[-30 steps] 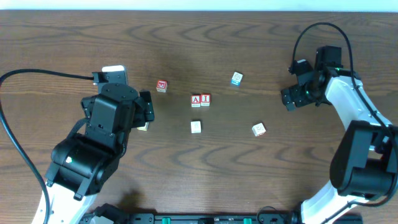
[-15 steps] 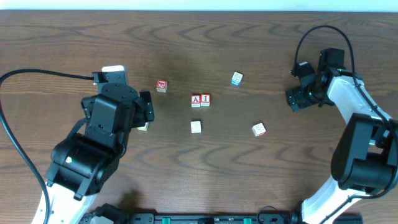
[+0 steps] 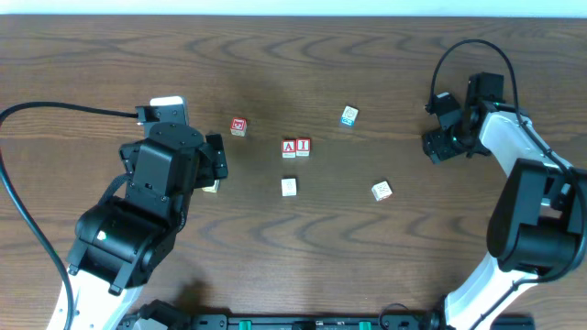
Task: Spell out Ai2
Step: 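Lower the right gripper onto the blue '2' block and close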
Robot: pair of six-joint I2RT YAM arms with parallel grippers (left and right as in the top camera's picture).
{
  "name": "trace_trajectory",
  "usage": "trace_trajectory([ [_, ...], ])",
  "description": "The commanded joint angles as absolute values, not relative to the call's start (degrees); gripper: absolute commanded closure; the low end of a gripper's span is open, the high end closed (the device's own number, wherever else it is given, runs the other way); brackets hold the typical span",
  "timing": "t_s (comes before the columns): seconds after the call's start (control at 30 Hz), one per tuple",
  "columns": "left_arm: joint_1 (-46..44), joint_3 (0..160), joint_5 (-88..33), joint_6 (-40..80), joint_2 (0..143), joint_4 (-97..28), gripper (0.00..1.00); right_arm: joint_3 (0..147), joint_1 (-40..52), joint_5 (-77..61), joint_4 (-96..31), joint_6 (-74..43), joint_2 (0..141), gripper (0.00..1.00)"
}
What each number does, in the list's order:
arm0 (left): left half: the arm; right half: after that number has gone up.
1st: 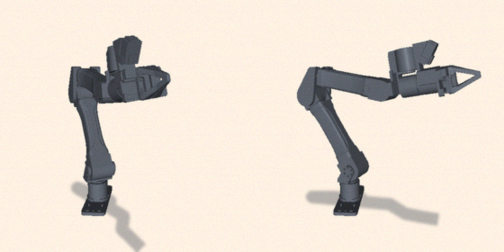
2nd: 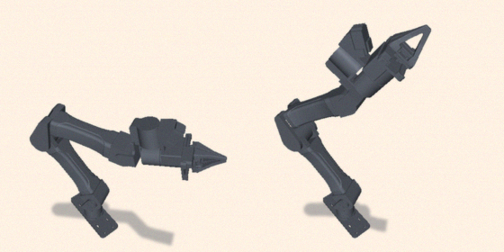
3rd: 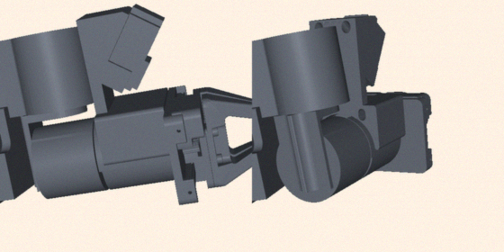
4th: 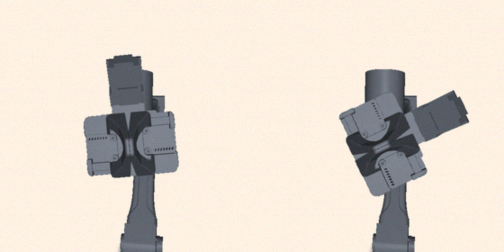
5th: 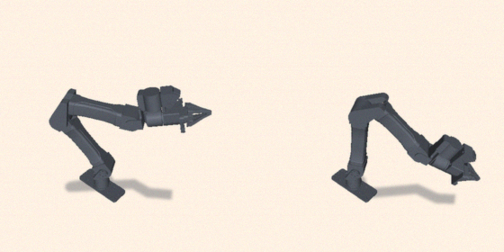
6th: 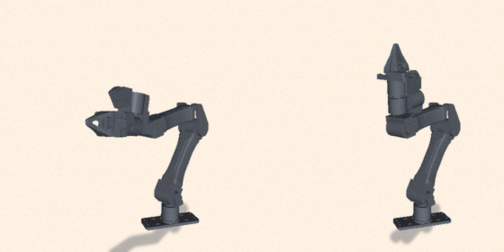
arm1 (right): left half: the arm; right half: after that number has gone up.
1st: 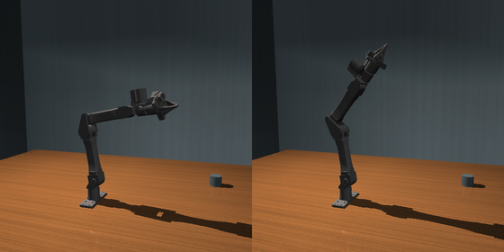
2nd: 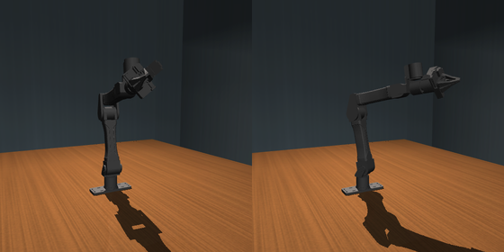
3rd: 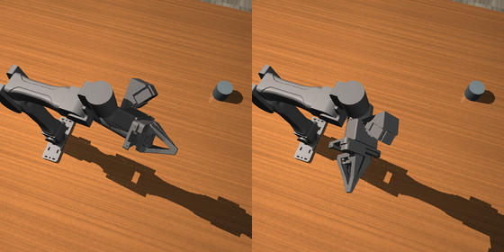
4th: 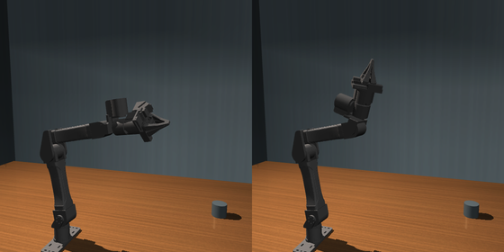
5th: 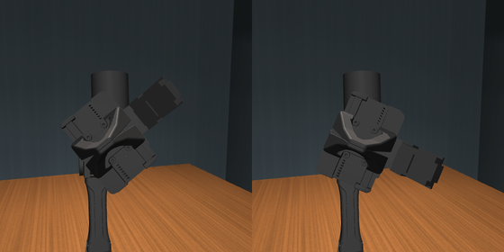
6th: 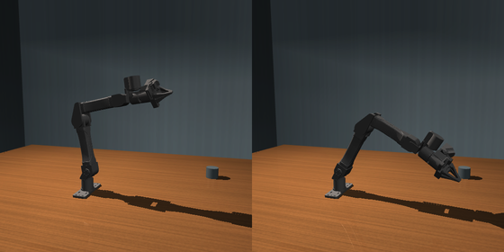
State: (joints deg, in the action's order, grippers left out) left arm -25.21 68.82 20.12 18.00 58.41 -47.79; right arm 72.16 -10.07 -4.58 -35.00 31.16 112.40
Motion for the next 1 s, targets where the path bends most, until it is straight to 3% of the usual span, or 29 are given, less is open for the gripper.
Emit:
trace_trajectory([
  [0.0, -25.0, 68.9, 21.1, 18.5, 58.5, -47.9, 0.05, 73.3, -10.6, -5.5, -34.3, 31.8, 113.2, 0.34],
  [0.43, -25.0, 68.9, 21.2, 18.4, 58.5, -47.9, 0.05, 73.3, -10.5, -6.4, -31.9, 31.8, 113.3, 0.51],
  [0.97, -25.0, 68.9, 20.9, 19.5, 58.5, -47.9, 0.05, 73.3, -10.4, -6.7, -32.1, 31.1, 113.3, 0.83],
])
